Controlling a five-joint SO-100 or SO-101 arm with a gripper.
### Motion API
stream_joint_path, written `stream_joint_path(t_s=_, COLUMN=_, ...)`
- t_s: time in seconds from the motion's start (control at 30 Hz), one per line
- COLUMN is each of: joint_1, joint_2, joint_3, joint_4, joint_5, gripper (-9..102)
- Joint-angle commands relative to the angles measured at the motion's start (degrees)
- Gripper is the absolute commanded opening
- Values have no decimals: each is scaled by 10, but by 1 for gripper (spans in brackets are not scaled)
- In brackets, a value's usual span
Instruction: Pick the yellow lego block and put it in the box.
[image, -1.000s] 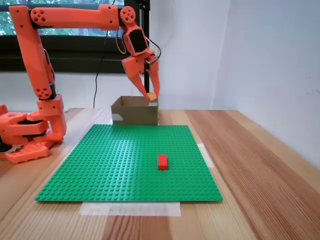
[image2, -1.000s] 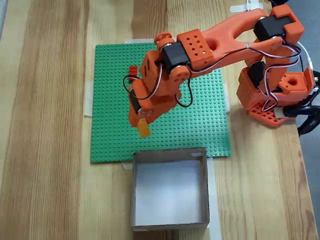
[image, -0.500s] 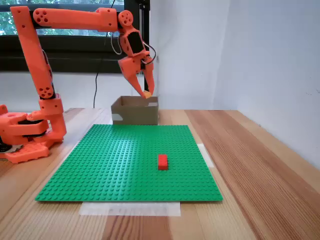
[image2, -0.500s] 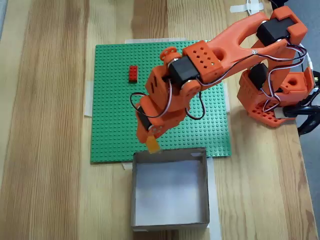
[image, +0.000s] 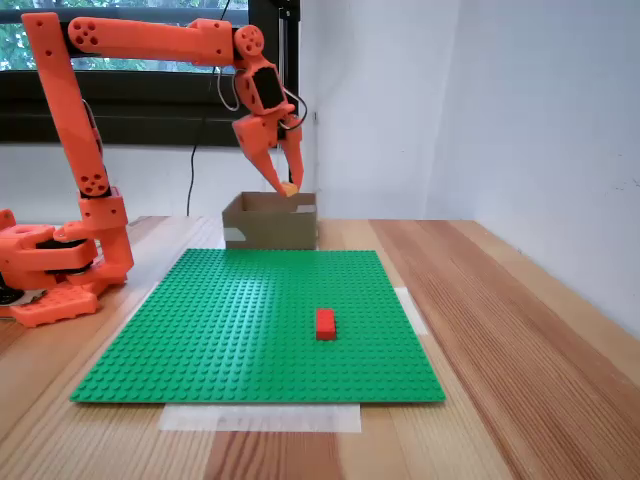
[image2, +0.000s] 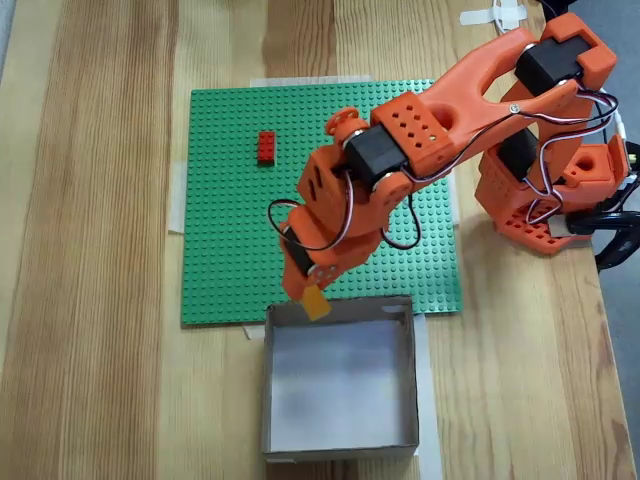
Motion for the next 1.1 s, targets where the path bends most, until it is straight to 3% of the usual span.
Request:
stream_joint_path(t_s=0.0, joint_1=-11, joint_2=25, joint_3=-3, joint_4=-5, joint_5=4, gripper=7)
stream_joint_path(t_s=1.07, joint_1=-66, joint_2=19, joint_3=73, joint_4=-44, joint_5=12, gripper=7)
